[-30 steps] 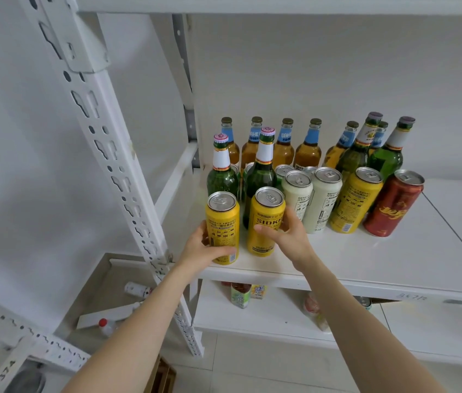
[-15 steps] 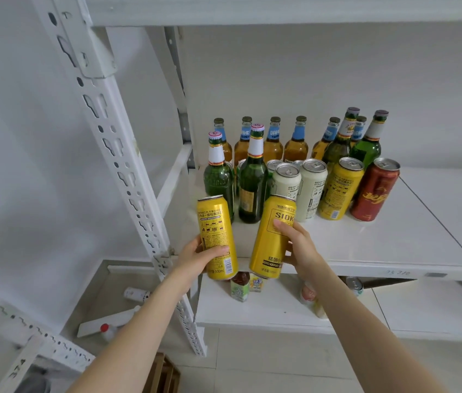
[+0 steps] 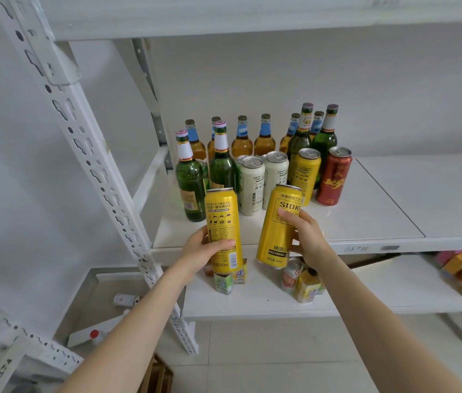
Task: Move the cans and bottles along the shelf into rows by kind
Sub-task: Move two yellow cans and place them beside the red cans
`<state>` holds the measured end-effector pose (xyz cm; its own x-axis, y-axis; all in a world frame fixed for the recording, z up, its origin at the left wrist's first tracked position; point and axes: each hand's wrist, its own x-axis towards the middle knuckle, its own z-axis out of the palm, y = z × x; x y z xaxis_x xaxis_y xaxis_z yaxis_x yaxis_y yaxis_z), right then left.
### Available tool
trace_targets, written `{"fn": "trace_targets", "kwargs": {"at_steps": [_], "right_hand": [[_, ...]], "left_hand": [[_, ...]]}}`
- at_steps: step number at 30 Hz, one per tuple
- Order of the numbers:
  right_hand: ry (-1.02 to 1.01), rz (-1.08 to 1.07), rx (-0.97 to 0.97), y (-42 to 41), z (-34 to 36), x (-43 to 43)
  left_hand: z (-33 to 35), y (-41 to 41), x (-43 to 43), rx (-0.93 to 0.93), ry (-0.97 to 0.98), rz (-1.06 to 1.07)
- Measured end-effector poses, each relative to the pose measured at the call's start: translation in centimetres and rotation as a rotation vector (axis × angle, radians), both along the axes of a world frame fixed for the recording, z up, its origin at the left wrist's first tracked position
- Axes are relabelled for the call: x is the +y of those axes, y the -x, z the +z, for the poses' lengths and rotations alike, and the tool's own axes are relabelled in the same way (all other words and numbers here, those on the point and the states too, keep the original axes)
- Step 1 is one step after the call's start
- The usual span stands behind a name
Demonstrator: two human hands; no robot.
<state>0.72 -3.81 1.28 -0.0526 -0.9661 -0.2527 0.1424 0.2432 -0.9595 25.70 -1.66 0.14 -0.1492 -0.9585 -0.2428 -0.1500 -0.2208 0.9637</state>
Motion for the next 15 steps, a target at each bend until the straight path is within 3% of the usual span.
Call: {"fn": "trace_targets", "kwargs": {"at_steps": [15], "right_hand": [[0.06,0.041,0.067,16.3,3.4,2.8]], "left_hand": [[2.0,17.1,2.5,0.029,0.062,0.034]]}}
